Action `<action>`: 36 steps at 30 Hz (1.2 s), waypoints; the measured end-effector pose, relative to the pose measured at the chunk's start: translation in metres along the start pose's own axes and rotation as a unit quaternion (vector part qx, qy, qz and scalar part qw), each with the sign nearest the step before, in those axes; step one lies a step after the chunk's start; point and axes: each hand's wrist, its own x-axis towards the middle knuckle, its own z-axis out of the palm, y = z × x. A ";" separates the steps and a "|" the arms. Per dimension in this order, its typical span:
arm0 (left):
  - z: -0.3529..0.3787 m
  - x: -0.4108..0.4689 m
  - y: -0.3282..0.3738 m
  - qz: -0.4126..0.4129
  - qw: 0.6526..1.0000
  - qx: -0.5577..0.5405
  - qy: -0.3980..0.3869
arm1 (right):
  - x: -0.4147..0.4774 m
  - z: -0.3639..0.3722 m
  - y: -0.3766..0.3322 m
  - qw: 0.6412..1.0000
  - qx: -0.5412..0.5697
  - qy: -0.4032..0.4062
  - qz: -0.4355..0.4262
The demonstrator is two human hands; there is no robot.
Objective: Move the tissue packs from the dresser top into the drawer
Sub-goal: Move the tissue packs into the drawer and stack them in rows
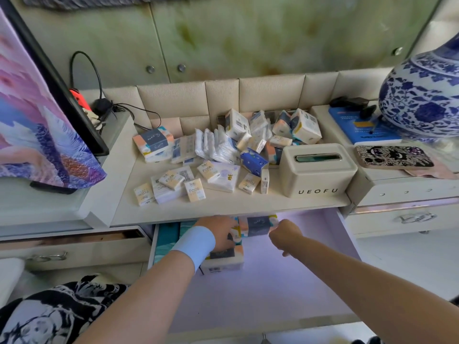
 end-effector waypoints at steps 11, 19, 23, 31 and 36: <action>-0.068 -0.023 -0.055 -0.074 0.989 -0.110 0.071 | -0.018 -0.024 -0.036 0.971 -0.219 -0.073 -0.052; -0.029 0.000 -0.016 0.005 1.000 -0.001 0.010 | -0.003 0.004 -0.021 0.956 -0.238 -0.079 -0.153; -0.032 0.007 -0.013 0.008 0.999 -0.025 0.022 | -0.008 -0.004 -0.034 0.936 -0.277 -0.083 -0.203; -0.090 0.025 -0.069 -0.069 0.969 -0.175 0.161 | -0.002 -0.058 -0.130 0.951 -0.102 0.101 -0.273; -0.114 0.057 -0.136 -0.163 0.923 -0.239 0.254 | 0.045 -0.080 -0.188 0.948 -0.066 0.177 -0.258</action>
